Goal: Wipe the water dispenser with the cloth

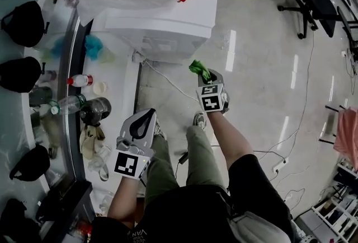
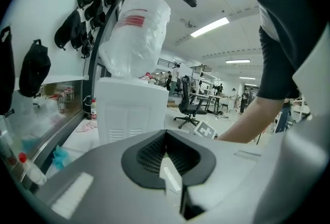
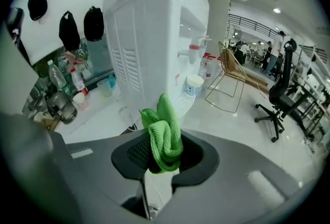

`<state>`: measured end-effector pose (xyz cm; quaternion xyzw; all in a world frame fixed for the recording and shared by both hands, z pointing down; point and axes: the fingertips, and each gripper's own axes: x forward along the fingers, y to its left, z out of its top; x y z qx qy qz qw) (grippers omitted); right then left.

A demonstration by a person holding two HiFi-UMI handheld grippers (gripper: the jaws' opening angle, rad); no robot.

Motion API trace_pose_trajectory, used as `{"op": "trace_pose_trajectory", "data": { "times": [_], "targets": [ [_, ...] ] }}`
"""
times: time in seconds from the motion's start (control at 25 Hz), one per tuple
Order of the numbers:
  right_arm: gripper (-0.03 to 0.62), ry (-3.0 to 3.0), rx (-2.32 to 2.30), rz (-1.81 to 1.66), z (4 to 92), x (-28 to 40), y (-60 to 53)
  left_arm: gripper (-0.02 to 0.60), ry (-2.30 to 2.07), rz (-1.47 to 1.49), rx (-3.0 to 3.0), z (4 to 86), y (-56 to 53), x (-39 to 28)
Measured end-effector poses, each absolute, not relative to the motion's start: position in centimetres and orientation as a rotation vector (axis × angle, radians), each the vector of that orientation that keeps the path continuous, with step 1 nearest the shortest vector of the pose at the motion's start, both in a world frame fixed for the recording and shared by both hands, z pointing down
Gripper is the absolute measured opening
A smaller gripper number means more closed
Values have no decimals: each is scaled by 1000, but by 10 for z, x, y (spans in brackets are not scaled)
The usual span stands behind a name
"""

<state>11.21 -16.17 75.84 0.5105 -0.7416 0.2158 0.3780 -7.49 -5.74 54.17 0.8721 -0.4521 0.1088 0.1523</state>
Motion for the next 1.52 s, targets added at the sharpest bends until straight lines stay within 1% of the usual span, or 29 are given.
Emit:
{"op": "trace_pose_trajectory", "data": {
  "times": [0.24,0.48,0.92,1.08,1.52],
  "targets": [
    [92,-2092,1328,593,674,115,-125,2,-1301,284,2521,518,-59,-40],
    [92,-2253,1397,608,578,136,-105,2,-1324,251,2553,484,-66,-21],
    [92,-2458,1461,440,436,169,-96,2,-1418,222,2617,413,-68,-6],
    [92,-2508,1453,402,407,171,-86,2,-1449,212,2625,394,-61,-7],
    [92,-2563,1380,279,369,177,-65,2,-1528,187,2632,361,-45,-3]
  ]
}}
